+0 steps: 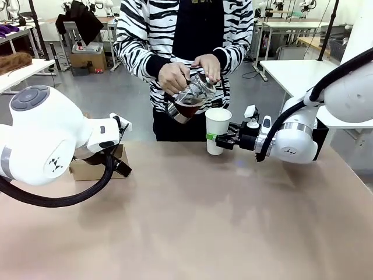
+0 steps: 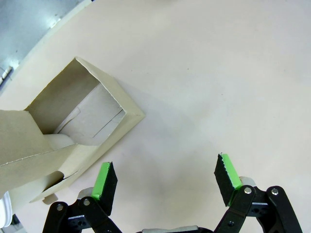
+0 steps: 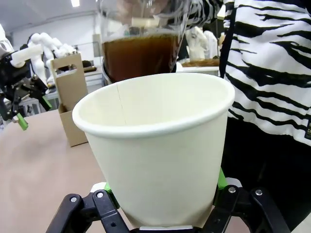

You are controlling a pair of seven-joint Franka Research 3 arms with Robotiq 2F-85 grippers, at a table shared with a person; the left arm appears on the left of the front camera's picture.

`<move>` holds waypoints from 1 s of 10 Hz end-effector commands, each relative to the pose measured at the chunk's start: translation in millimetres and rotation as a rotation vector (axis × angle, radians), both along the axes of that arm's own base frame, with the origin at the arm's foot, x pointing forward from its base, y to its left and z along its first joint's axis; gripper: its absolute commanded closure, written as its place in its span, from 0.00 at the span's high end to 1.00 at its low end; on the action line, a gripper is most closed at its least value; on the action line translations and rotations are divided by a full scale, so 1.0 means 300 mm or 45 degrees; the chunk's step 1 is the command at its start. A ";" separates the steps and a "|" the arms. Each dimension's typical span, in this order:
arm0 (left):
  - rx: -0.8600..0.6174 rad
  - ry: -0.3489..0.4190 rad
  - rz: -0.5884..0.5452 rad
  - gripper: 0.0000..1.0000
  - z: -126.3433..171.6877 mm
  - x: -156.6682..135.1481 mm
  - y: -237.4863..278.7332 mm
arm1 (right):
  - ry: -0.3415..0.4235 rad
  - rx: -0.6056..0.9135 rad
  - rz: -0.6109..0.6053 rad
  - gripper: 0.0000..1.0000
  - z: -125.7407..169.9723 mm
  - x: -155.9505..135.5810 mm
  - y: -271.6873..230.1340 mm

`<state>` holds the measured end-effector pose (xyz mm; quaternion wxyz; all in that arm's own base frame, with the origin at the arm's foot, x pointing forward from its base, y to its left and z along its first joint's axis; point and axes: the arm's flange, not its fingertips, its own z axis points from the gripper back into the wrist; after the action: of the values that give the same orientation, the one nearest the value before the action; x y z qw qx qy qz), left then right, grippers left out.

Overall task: Pour a drink into a cup and package it in a carrier.
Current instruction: When a person places the Paper Cup Lid on the 600 ml Paper Cup , lift the 600 ml Paper Cup.

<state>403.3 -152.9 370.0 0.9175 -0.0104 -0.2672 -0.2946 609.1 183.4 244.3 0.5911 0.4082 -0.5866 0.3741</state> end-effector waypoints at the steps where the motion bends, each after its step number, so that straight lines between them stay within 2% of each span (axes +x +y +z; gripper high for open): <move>1: -0.004 0.000 0.001 1.00 0.001 0.000 0.002 | -0.001 -0.005 -0.003 0.80 0.006 -0.005 0.004; 10: -0.004 0.000 0.001 1.00 0.001 0.000 0.002 | -0.001 -0.005 -0.003 0.80 0.006 -0.005 0.004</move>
<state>403.3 -152.9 370.0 0.9175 -0.0104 -0.2672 -0.2946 609.1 183.4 244.3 0.5911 0.4082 -0.5866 0.3741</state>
